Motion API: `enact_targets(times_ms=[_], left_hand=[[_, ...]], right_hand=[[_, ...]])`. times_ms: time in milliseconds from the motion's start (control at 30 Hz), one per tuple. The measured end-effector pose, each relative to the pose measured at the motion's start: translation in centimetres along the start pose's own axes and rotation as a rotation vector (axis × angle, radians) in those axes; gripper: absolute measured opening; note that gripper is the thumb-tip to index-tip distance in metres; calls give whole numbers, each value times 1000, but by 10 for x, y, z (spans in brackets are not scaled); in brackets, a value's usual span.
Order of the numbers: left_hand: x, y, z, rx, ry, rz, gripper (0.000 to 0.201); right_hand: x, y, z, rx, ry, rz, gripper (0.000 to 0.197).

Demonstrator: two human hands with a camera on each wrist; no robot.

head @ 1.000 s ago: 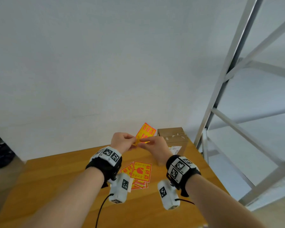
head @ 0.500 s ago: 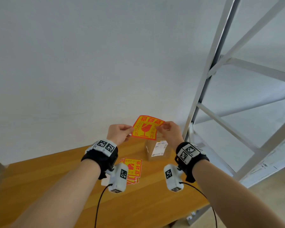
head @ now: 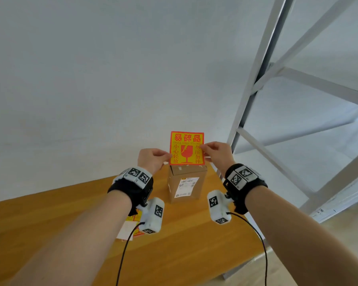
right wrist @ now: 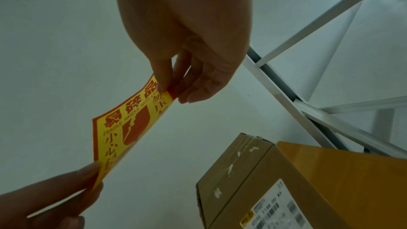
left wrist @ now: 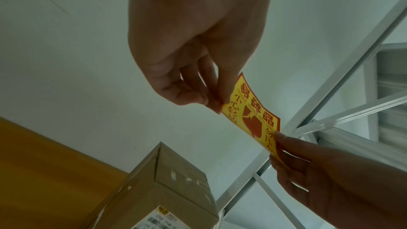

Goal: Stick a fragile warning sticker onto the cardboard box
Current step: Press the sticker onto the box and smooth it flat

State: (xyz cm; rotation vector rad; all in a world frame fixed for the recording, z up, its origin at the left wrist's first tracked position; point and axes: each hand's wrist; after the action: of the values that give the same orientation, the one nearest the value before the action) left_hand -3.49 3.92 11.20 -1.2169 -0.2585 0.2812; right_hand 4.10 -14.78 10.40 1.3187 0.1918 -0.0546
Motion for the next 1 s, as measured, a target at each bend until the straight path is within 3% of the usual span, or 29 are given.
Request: enact_targets(times_ms=[467,1000], left_hand=[[54,34,-61,160,-36,242,21],[71,55,-84,326,-74,364,32]], right_hand=[[104,-45,6,-258,169,-80,20],[133,-73,-8,-462,212,-121,28]])
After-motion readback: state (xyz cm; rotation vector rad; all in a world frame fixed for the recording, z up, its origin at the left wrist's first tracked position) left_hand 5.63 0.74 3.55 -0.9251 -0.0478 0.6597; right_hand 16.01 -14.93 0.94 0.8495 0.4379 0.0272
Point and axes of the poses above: each hand's wrist, its own x-axis towards the middle knuckle, its own z-axis out of the back of the hand, y = z × x, and after that the axes turned 9 degrees about -z, right-handed
